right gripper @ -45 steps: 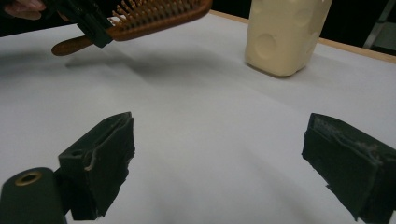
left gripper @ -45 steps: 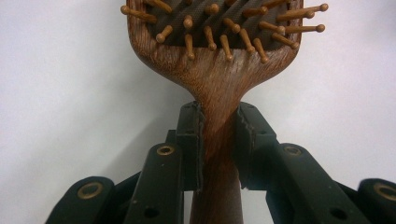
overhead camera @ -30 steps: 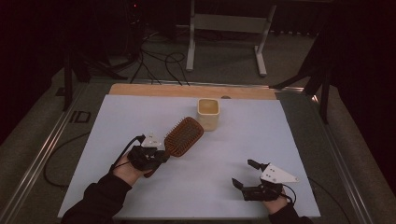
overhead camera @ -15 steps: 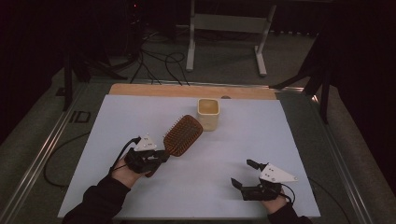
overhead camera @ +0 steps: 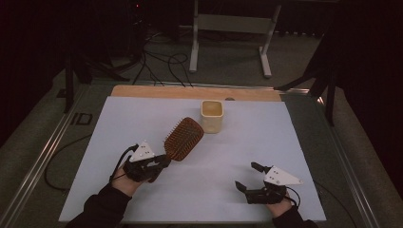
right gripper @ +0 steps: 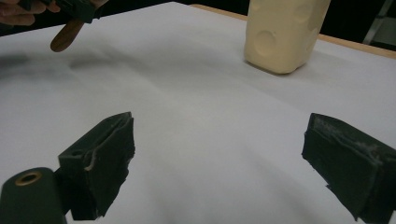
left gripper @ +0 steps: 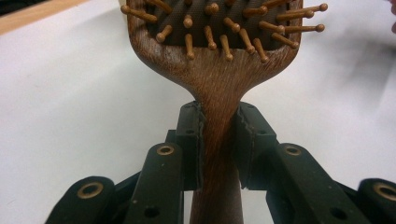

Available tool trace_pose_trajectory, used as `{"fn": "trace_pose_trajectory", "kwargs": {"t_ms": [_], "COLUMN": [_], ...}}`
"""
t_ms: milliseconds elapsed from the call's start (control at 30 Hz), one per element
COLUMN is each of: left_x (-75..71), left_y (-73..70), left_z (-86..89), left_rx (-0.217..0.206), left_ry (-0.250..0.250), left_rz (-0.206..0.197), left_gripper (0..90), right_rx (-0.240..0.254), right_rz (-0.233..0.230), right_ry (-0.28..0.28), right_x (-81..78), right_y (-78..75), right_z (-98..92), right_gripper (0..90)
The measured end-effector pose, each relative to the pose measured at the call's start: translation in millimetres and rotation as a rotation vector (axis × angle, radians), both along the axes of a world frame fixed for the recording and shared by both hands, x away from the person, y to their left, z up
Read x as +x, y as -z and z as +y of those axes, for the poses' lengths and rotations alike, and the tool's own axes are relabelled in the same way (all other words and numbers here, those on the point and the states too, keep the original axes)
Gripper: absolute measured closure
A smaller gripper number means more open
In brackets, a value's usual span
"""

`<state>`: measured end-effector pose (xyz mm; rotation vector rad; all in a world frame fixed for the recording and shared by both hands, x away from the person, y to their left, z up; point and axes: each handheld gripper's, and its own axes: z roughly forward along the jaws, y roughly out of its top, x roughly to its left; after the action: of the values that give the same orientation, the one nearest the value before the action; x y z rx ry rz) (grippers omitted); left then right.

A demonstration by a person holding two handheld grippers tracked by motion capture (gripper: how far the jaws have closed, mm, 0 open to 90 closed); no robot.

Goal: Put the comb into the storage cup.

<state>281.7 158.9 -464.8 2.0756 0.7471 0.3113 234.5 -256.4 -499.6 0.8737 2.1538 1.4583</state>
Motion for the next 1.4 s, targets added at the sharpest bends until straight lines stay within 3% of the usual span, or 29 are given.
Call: {"fn": "trace_pose_trajectory", "kwargs": {"t_ms": [100,267,367,600,833,1133,1400], "left_x": [-2.3,-4.7,-5.2,-3.9,-4.4,-4.8,-5.5], "left_y": [2.2,6.5,8.4,13.5,12.5,9.0,7.3], "left_z": [-0.5,-2.2,-3.2,-0.6,0.1,2.7,3.2], "left_rx": [0.004,-0.041,-0.038,-0.048,-0.053,-0.074,-0.084], "left_ry": [-0.007,-0.031,-0.034,-0.038,-0.025,-0.030,-0.032], "left_rz": [-0.011,-0.019,-0.025,-0.008,-0.016,-0.025,-0.031], "left_gripper": [74.3,74.2,74.2,74.2,74.2,74.2,74.2], "right_rx": [0.000,-0.002,-0.004,-0.021,-0.051,0.000,0.012], "right_rz": [0.000,0.001,0.002,0.026,0.053,0.079,0.058], "right_ry": [0.000,0.000,-0.001,0.020,0.003,0.023,0.027], "right_x": [-0.1,0.2,-0.1,0.5,-0.9,0.1,0.2], "right_y": [-0.3,-0.5,-0.9,-4.9,-22.5,-43.6,-68.5], "right_z": [0.3,0.2,0.4,2.0,12.4,15.6,21.7], "right_gripper": [8.9,8.9,8.9,10.5,10.3,9.9,9.9]}}
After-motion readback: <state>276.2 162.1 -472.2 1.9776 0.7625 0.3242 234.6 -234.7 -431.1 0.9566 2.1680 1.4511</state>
